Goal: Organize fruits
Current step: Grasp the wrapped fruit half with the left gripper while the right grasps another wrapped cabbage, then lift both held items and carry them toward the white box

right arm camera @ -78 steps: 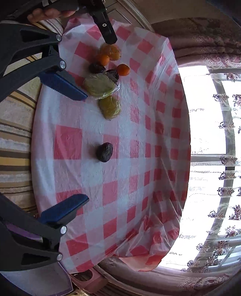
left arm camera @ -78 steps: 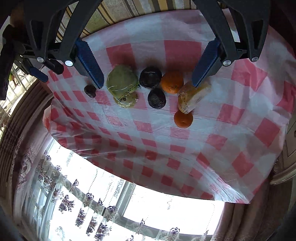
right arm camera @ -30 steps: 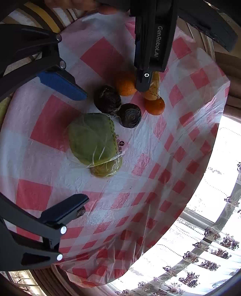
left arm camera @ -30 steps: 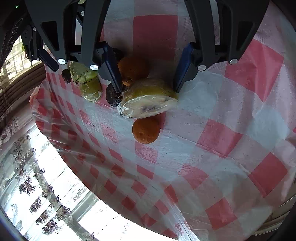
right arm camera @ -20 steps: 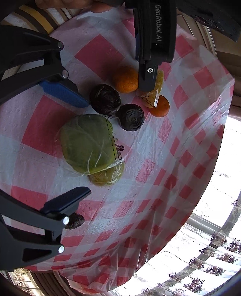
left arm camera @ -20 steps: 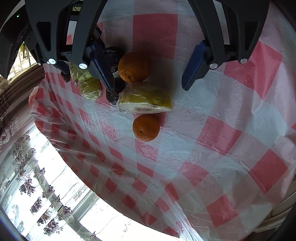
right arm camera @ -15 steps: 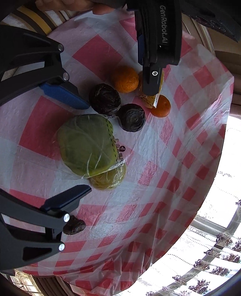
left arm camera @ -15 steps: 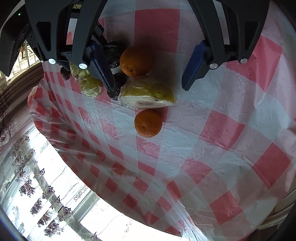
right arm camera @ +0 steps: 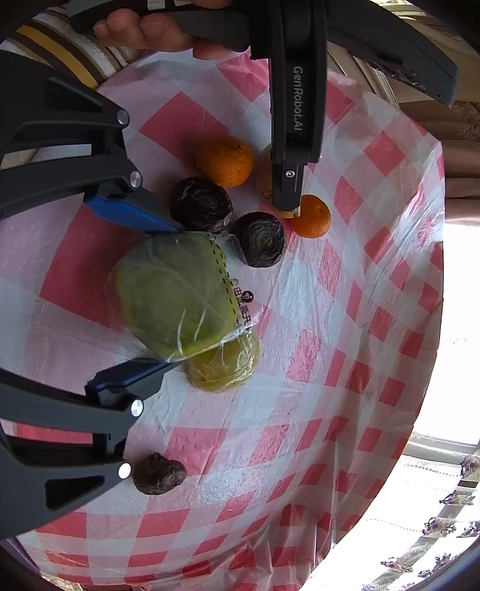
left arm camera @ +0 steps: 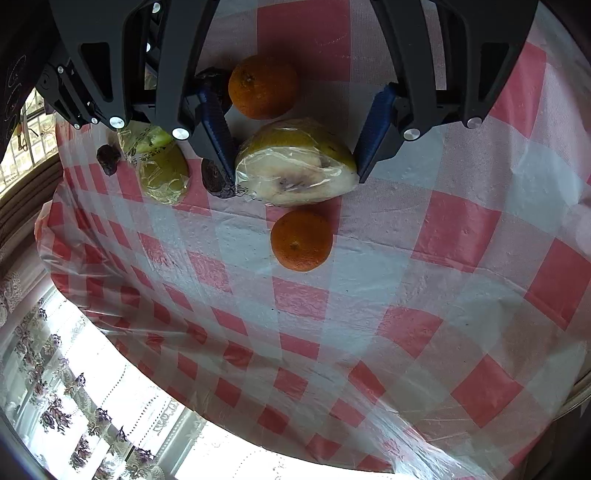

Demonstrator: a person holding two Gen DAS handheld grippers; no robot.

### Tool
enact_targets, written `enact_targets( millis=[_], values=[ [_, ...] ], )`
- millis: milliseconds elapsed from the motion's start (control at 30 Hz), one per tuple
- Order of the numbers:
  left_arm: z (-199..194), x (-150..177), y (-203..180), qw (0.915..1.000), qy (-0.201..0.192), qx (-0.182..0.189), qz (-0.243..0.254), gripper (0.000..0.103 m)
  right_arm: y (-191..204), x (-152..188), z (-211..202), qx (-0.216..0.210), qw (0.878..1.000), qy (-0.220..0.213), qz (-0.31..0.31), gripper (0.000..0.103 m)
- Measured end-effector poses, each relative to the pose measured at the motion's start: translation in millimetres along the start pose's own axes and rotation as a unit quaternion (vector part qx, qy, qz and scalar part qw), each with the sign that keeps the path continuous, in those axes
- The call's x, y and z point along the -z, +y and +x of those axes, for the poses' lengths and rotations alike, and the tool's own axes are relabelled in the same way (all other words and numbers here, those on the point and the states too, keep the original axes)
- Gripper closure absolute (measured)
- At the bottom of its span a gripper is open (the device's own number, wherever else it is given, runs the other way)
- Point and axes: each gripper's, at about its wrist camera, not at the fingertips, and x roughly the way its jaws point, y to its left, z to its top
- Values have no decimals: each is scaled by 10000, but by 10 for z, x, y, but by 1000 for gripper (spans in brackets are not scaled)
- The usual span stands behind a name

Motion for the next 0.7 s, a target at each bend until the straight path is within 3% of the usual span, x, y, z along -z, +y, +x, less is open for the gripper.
enact_targets(
  millis=[400,533,700],
  values=[
    [-265,332,25,9989,-191,-327,278,43,-280,215,-231,-246,9970,316,661,39],
    [-348,398,24,9982,-239,-413,362,43,-297,280,-360,90,9977,121,667,20],
    [-412,453,63,9981,-221,-426,398,42,-200,276,-384,396,9985,106,357,17]
  ],
)
